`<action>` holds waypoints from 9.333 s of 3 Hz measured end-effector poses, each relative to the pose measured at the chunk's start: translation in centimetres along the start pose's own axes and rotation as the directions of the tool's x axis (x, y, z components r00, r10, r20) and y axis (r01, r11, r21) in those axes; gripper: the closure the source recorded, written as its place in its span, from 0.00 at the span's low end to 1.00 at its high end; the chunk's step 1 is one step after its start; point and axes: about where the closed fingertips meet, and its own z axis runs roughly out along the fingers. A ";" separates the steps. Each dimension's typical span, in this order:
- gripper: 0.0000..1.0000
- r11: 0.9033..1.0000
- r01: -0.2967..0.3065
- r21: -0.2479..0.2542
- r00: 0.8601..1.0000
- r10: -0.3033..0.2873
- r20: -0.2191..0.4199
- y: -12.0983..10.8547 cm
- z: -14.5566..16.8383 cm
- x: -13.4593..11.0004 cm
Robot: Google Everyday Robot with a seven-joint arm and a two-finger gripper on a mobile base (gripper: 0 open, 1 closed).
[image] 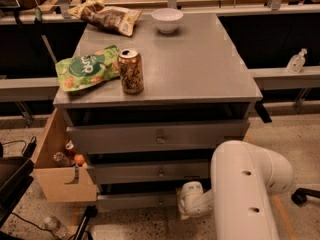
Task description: Open bottom drawer
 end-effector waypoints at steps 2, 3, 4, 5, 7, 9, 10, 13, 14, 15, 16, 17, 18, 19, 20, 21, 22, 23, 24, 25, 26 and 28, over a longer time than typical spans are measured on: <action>0.87 1.000 -0.001 -0.001 1.000 0.001 0.000 -0.2 -0.8 -0.1; 1.00 1.000 -0.005 0.003 1.000 0.005 -0.015 0.3 -1.6 0.1; 1.00 1.000 -0.005 0.003 1.000 0.005 -0.015 0.2 -2.0 0.1; 1.00 1.000 -0.005 0.004 1.000 0.005 -0.015 0.1 -2.2 0.0; 1.00 1.000 -0.006 0.007 1.000 0.006 -0.021 0.2 -2.8 0.1; 1.00 1.000 -0.006 0.006 1.000 0.006 -0.021 0.2 -2.9 0.1; 1.00 1.000 -0.006 0.006 1.000 0.006 -0.021 0.2 -2.9 0.1; 1.00 1.000 -0.006 0.006 1.000 0.006 -0.021 0.2 -2.9 0.1; 0.76 1.000 -0.006 0.006 1.000 0.006 -0.021 0.2 -2.9 0.0; 0.88 1.000 -0.006 0.006 1.000 0.006 -0.021 0.2 -2.9 0.0; 1.00 1.000 -0.006 0.006 1.000 0.006 -0.021 0.2 -2.9 0.0; 0.83 1.000 -0.006 0.006 1.000 0.006 -0.021 0.2 -2.9 0.0; 0.58 1.000 -0.006 0.006 1.000 0.006 -0.021 0.2 -2.9 0.0; 0.35 1.000 -0.006 0.006 1.000 0.006 -0.021 0.2 -2.9 0.0; 0.12 1.000 -0.006 0.004 1.000 0.006 -0.020 0.3 -2.9 0.0; 0.00 1.000 -0.006 0.003 1.000 0.006 -0.019 0.4 -2.8 0.0; 0.00 1.000 -0.009 0.030 0.999 0.010 -0.038 0.6 -4.6 0.1; 0.00 0.996 -0.012 0.083 0.997 0.019 -0.078 0.6 -8.8 0.3; 0.25 0.987 -0.028 0.159 0.986 0.053 -0.156 0.4 -15.1 0.7; 0.49 0.976 -0.013 0.216 0.977 0.058 -0.204 -0.3 -17.6 1.3; 0.72 0.972 -0.030 0.231 0.972 0.082 -0.221 -1.3 -17.5 4.7; 1.00 0.962 0.015 0.274 0.992 0.021 -0.125 -6.0 -12.7 11.8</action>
Offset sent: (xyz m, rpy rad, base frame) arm -0.0425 -0.0193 0.0264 -0.0746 -0.0009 -0.0852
